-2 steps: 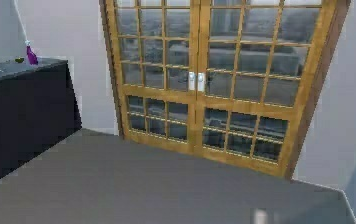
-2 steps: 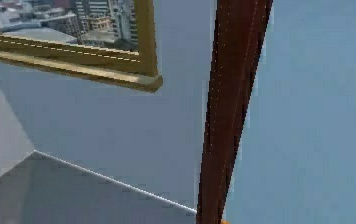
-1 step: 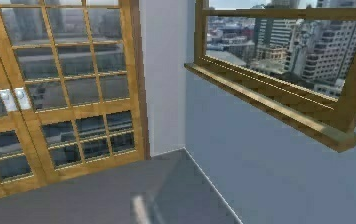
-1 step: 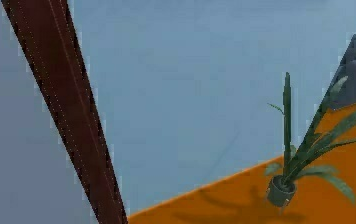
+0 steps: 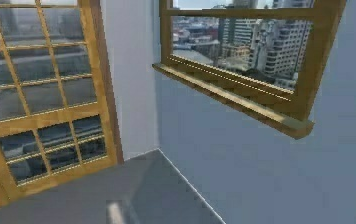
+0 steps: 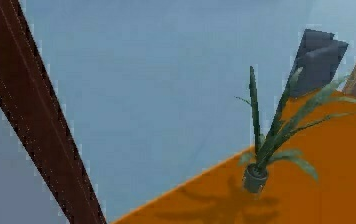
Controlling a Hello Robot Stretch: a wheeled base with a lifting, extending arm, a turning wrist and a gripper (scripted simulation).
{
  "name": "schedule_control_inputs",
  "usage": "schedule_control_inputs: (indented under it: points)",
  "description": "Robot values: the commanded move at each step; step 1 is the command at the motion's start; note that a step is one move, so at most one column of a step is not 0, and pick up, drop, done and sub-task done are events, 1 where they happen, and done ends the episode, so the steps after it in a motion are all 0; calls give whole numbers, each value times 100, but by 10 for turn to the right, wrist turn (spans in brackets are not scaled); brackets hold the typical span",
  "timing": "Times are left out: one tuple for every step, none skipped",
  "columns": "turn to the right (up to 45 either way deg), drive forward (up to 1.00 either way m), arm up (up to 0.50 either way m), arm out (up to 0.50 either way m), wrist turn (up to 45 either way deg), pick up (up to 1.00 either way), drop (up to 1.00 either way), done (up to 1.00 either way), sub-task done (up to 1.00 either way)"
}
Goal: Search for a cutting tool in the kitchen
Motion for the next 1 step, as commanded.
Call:
schedule_control_inputs:
  points:
    - [0,35,0,0,0,0,0,0,0]
